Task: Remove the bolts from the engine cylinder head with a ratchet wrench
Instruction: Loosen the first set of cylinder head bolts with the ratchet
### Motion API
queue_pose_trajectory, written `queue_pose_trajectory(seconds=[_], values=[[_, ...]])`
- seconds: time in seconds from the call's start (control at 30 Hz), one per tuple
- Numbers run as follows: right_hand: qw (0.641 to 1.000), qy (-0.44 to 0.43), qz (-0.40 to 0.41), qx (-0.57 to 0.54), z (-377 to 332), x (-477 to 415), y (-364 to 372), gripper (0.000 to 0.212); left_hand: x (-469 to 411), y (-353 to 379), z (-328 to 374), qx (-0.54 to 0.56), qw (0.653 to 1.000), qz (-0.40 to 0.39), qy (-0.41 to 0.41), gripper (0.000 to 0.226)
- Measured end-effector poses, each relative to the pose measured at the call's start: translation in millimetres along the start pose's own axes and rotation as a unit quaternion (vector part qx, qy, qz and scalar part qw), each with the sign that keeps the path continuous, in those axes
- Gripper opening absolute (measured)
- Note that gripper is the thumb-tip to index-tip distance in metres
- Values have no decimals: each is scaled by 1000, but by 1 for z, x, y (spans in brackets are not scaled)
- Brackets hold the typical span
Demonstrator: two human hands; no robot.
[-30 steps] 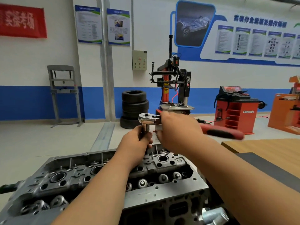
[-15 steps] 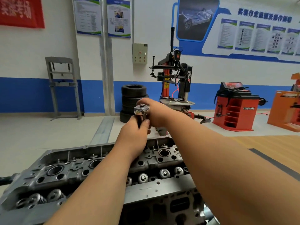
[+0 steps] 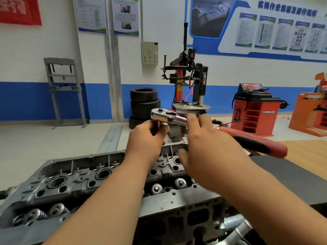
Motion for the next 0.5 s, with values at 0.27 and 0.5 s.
queue_pose_trajectory(seconds=[0.27, 0.5], values=[[972, 37, -107, -205, 14, -100, 32, 42, -5, 7, -5, -11, 999, -29, -27, 13], [933, 12, -136, -333, -18, -130, 61, 51, -1, 0, -3, -12, 999, -38, -17, 15]])
Point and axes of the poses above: each hand's wrist, its own x-axis away from the middle knuckle, its own y-axis out of the palm, z = x × y, the point moved 2 cm from there along -x, towards the middle knuckle, and after that the axes turned 5 degrees about y, right-handed, at the moved point
